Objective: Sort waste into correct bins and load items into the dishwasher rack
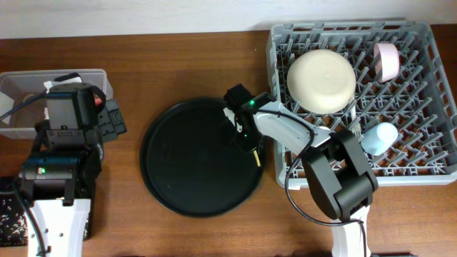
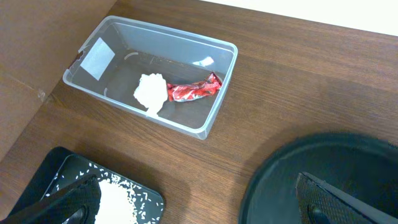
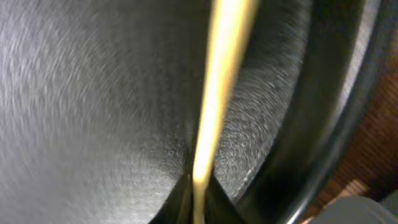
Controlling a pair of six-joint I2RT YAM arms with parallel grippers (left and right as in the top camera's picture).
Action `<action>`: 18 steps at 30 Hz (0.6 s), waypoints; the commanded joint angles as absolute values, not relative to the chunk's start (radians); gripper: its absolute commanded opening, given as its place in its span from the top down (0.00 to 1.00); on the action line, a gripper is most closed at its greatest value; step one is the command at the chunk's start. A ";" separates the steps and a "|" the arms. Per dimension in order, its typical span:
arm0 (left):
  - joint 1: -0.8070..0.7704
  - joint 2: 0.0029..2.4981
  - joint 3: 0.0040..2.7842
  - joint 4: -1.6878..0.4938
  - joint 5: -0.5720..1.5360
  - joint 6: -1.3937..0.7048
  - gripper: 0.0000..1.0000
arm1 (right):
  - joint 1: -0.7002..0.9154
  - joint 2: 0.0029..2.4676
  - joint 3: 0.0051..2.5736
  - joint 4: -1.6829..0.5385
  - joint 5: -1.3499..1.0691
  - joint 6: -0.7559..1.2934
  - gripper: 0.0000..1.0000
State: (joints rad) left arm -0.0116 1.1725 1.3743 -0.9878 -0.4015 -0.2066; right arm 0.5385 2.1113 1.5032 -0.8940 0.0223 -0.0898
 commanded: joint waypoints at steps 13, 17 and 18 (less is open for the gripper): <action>-0.008 1.166 1.377 -0.989 -0.416 -0.216 0.01 | 0.528 2.072 1.936 -1.253 -0.175 -0.113 0.96; -0.008 1.166 1.377 -0.990 -0.416 -0.216 0.01 | 0.365 2.063 2.227 -1.488 -0.090 -0.069 0.96; -0.008 1.166 1.377 -0.989 -0.416 -0.216 0.01 | 0.312 2.063 2.255 -1.522 -0.081 -0.069 0.96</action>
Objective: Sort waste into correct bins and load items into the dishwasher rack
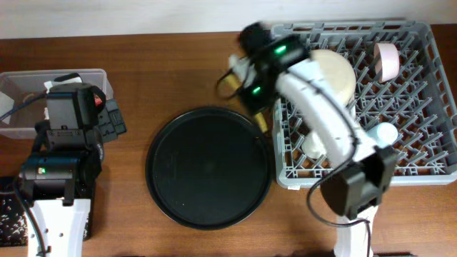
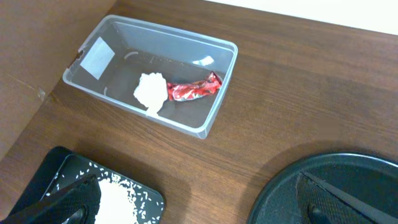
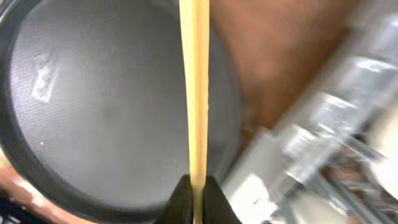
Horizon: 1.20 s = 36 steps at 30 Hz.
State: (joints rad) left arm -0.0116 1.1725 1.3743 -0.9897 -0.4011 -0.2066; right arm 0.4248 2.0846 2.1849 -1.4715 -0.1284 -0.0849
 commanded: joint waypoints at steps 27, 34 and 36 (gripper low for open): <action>-0.008 1.166 1.377 -0.989 -0.416 -0.216 0.01 | -0.192 2.075 1.909 -1.215 0.178 -0.213 0.96; -0.008 1.166 1.377 -0.989 -0.416 -0.216 0.01 | -0.223 2.086 1.847 -1.161 0.177 -0.213 0.96; -0.008 1.166 1.377 -0.989 -0.416 -0.216 0.01 | -0.223 2.086 1.847 -1.163 0.165 -0.232 0.96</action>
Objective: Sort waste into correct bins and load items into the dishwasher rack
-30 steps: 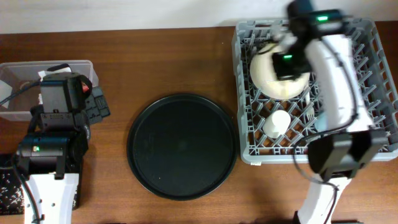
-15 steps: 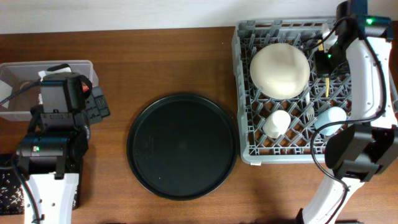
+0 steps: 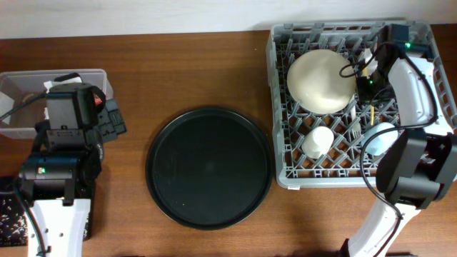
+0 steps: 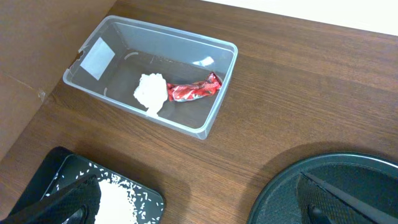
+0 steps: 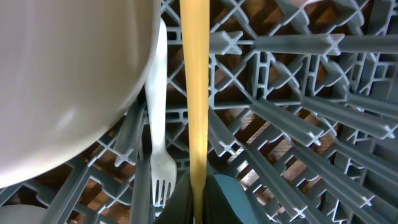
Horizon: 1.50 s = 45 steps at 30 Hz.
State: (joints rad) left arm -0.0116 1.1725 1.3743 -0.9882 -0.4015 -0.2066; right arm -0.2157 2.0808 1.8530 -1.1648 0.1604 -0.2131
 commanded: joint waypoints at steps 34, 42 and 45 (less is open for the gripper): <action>-0.008 1.166 1.377 -0.989 -0.416 -0.216 0.01 | -0.223 1.916 2.128 -1.389 -0.314 -0.228 0.02; -0.008 1.166 1.377 -0.989 -0.416 -0.216 0.01 | -0.223 1.919 2.128 -1.392 -0.310 -0.228 0.02; -0.008 1.166 1.377 -0.989 -0.416 -0.216 0.01 | -0.223 1.919 2.128 -1.392 -0.310 -0.228 0.02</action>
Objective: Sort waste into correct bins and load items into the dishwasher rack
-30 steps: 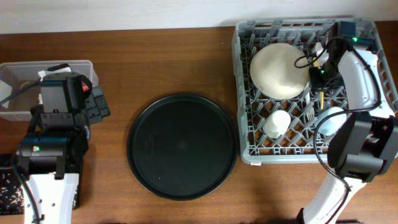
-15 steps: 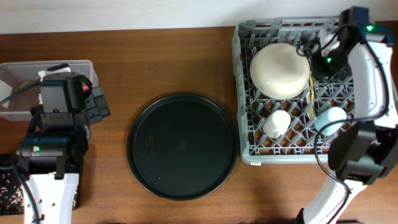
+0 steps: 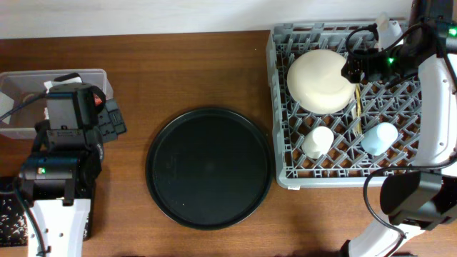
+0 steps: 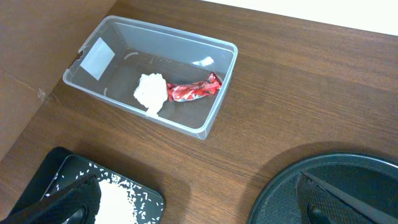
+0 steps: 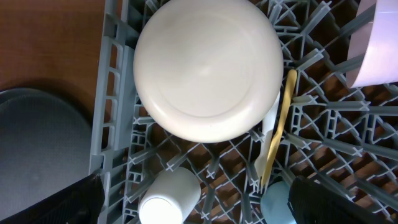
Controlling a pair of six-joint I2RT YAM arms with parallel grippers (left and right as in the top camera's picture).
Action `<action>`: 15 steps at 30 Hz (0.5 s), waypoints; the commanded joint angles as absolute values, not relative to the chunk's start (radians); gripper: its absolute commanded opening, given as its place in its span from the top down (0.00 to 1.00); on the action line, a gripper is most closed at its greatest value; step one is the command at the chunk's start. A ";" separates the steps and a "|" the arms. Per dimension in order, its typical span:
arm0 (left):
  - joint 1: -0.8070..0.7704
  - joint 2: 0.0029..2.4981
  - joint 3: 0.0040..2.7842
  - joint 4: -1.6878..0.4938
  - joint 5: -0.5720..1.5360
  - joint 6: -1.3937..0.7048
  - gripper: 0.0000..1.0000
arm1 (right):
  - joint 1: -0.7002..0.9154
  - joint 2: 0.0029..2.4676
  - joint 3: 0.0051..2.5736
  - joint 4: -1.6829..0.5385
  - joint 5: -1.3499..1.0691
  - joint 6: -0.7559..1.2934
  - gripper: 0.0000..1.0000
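Observation:
A thin yellow utensil point(image 5: 278, 132) lies in the grey dishwasher rack point(image 5: 111, 102) beside a white fork point(image 5: 267, 132), just right of the upturned cream bowl point(image 5: 208, 68); it also shows from overhead as the yellow utensil point(image 3: 355, 106). My right gripper point(image 5: 199, 211) hangs open above the rack with nothing in it, and overhead the right gripper point(image 3: 355, 68) sits at the bowl's right edge. My left gripper point(image 4: 193, 211) is open and empty over the table between the rice container point(image 4: 106, 198) and the black tray point(image 4: 329, 183).
In the rack are a white cup point(image 5: 163, 196), a blue cup point(image 5: 278, 202) and a pink cup point(image 5: 373, 46). The clear bin point(image 4: 93, 53) holds a white tissue point(image 4: 151, 92) and a red wrapper point(image 4: 194, 89). The black tray point(image 3: 208, 168) lies mid-table.
My right gripper has let go of the yellow utensil, which now rests in the rack by the fork. The gripper stands higher and open. The left arm has not moved.
My right gripper was shut on the yellow utensil down on the black tray. Then it held the utensil in the air by the rack's left edge, then low inside the rack beside the bowl. Now the utensil lies in the rack and the gripper is open.

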State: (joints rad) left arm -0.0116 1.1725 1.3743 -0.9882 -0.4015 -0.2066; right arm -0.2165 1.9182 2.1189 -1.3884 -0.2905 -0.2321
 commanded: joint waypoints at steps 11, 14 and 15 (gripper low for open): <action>-0.008 1.166 1.377 -0.989 -0.416 -0.216 0.01 | -0.203 1.716 2.126 -1.392 -0.303 -0.228 0.02; -0.008 1.166 1.377 -0.990 -0.416 -0.216 0.01 | -0.202 1.543 2.126 -1.392 -0.303 -0.228 0.02; -0.008 1.166 1.377 -0.989 -0.416 -0.216 0.01 | -0.202 1.477 2.126 -1.392 -0.303 -0.228 0.02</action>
